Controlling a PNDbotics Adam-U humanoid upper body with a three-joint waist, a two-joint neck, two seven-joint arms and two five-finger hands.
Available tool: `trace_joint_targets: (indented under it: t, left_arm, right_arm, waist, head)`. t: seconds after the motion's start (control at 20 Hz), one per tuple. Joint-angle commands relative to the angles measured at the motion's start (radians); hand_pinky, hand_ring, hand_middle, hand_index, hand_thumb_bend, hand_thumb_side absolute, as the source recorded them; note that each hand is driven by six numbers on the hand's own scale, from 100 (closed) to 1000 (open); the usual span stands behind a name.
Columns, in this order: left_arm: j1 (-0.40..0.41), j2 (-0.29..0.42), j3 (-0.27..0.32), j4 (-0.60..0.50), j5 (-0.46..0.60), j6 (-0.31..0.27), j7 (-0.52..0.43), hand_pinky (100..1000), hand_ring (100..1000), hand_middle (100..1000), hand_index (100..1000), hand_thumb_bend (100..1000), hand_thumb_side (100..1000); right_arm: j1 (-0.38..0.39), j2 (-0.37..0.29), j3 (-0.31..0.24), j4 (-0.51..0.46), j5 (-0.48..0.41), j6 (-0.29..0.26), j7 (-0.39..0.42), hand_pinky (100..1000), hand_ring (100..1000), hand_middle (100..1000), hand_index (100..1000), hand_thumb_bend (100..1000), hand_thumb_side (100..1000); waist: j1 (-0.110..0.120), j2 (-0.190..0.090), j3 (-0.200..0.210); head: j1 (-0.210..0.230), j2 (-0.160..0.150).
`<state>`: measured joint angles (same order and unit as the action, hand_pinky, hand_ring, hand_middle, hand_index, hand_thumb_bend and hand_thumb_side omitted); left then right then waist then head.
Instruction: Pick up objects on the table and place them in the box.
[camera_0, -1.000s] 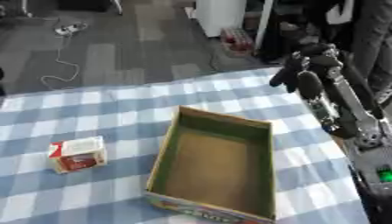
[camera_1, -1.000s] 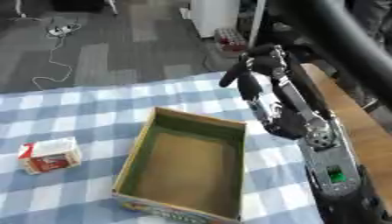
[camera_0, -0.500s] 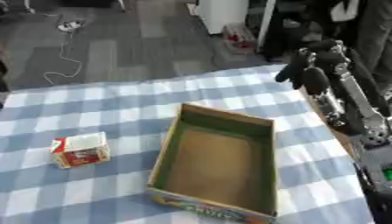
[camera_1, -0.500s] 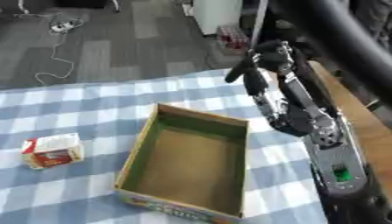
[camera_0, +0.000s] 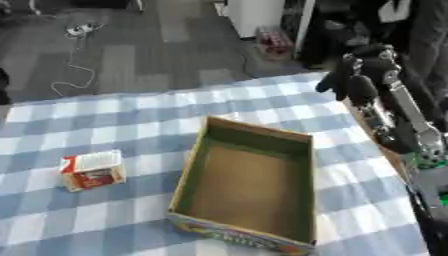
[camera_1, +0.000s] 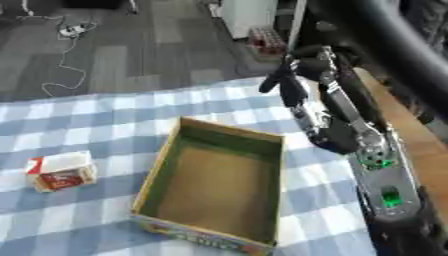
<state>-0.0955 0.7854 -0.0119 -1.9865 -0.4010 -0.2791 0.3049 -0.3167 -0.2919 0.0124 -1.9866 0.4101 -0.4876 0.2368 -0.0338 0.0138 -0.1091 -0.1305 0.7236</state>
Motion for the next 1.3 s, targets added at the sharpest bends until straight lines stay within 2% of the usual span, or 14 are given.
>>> trace_joint_targets:
  t: [0.05, 0.4, 0.6, 0.65, 0.85, 1.0, 1.3]
  left_arm:
    - [-0.008, 0.091, 0.000, -0.013, -0.052, 0.007, -0.028, 411, 479, 626, 715, 116, 1000]
    - [-0.031, 0.171, -0.040, -0.013, -0.127, 0.046, -0.105, 500, 537, 693, 757, 112, 1000]
    - [-0.047, 0.195, -0.061, -0.013, -0.134, 0.058, -0.169, 534, 569, 724, 778, 111, 1000]
    - [-0.051, 0.201, -0.066, -0.012, -0.140, 0.058, -0.189, 565, 608, 754, 793, 112, 1000]
    - [-0.071, 0.211, -0.078, 0.002, -0.177, 0.048, -0.260, 611, 646, 783, 820, 111, 1000]
    - [-0.086, 0.221, -0.082, 0.032, -0.201, 0.048, -0.294, 621, 656, 787, 858, 111, 1000]
    - [-0.125, 0.246, -0.105, 0.105, -0.231, 0.035, -0.327, 645, 676, 794, 858, 107, 1000]
  right_arm:
    - [-0.010, -0.018, -0.002, -0.013, 0.001, 0.001, 0.008, 322, 286, 290, 575, 100, 1000]
    - [-0.013, -0.018, 0.001, -0.013, -0.002, 0.000, 0.026, 325, 289, 293, 576, 100, 1000]
    - [-0.014, -0.018, 0.003, -0.013, -0.005, -0.001, 0.032, 325, 289, 293, 576, 100, 1000]
    - [-0.013, -0.018, 0.003, -0.013, -0.005, -0.001, 0.033, 325, 289, 293, 577, 100, 1000]
    - [-0.012, -0.021, 0.004, -0.013, -0.006, -0.001, 0.037, 325, 289, 293, 577, 100, 1000]
    - [-0.012, -0.021, 0.005, -0.013, -0.006, -0.002, 0.039, 325, 290, 293, 577, 100, 1000]
    - [-0.013, -0.022, 0.008, -0.013, -0.009, -0.002, 0.044, 325, 289, 293, 577, 100, 1000]
  waist:
    - [0.006, -0.011, -0.003]
    - [0.010, -0.011, -0.012]
    - [0.011, -0.012, -0.014]
    - [0.012, -0.012, -0.014]
    - [0.014, -0.013, -0.014]
    - [0.015, -0.013, -0.014]
    - [0.017, -0.015, -0.018]
  head:
    - [0.021, 0.002]
    - [0.030, -0.010]
    - [0.032, -0.014]
    - [0.030, -0.017]
    - [0.030, -0.015]
    - [0.033, -0.014]
    - [0.040, -0.011]
